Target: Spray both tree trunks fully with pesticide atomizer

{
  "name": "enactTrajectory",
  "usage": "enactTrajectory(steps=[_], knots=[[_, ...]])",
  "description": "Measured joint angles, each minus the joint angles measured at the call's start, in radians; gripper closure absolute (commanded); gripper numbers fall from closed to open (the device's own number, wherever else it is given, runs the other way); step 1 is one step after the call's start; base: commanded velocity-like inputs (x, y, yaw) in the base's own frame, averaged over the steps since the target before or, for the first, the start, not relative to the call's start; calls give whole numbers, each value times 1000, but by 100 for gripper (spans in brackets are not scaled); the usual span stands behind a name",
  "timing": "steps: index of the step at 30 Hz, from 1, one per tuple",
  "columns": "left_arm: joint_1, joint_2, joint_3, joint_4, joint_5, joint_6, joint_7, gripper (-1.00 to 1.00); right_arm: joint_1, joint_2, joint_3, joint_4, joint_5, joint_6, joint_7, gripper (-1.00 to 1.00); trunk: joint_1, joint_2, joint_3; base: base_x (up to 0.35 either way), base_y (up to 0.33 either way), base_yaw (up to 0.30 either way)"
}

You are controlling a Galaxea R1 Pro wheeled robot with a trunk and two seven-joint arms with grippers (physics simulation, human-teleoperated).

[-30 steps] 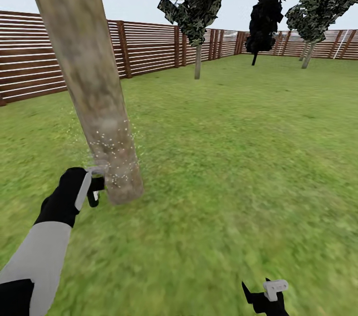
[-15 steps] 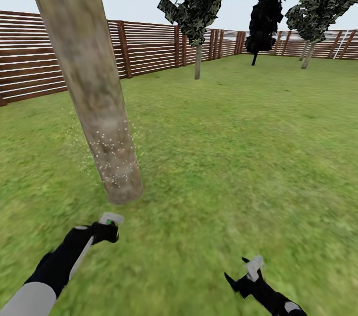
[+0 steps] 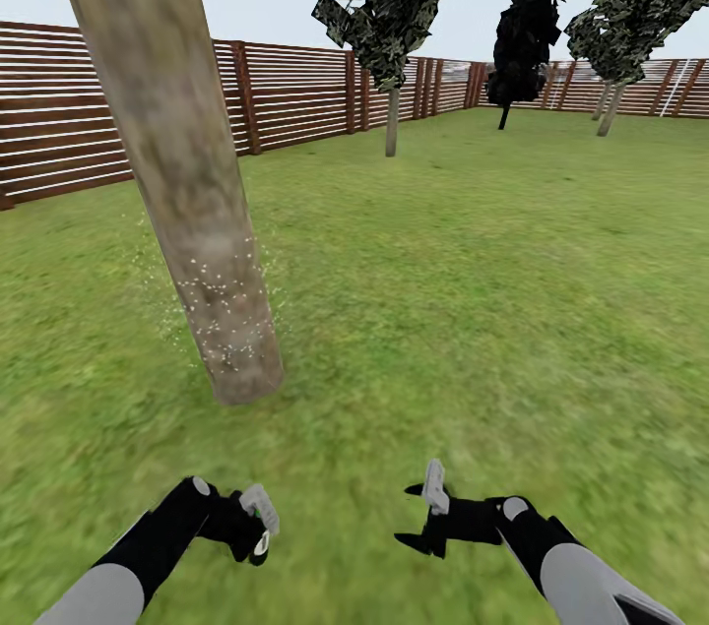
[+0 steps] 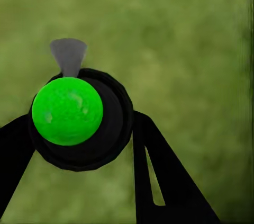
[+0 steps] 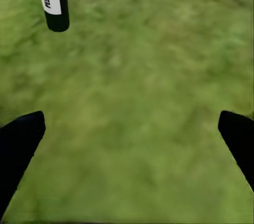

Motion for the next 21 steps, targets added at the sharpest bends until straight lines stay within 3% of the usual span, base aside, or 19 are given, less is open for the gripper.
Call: enactTrajectory(steps=[5,6,9,13,16,21], knots=[[0,-33,-7,-1,-31,8,1,100,0,14,0,0,44,3,2,100,0,0,0,0,0,0],[0,-46,-8,-1,-48,9,2,100,0,23,0,0,52,7,3,100,0,0,0,0,0,0],[0,-92,-7,-7,-144,37,3,100,-1,58,0,-1,71,15,21,100,0,0,0,0,0,0],[-9,-132,-8,-10,-176,76,3,100,-10,83,1,-2,75,21,24,100,0,0,0,0,0,0],[-30,-163,-7,-6,-248,83,3,100,-37,100,3,-4,75,62,51,100,0,0,0,0,0,0],[-37,-180,-7,-8,-263,104,4,100,-53,113,3,-35,74,69,72,100,0,0,0,0,0,0]])
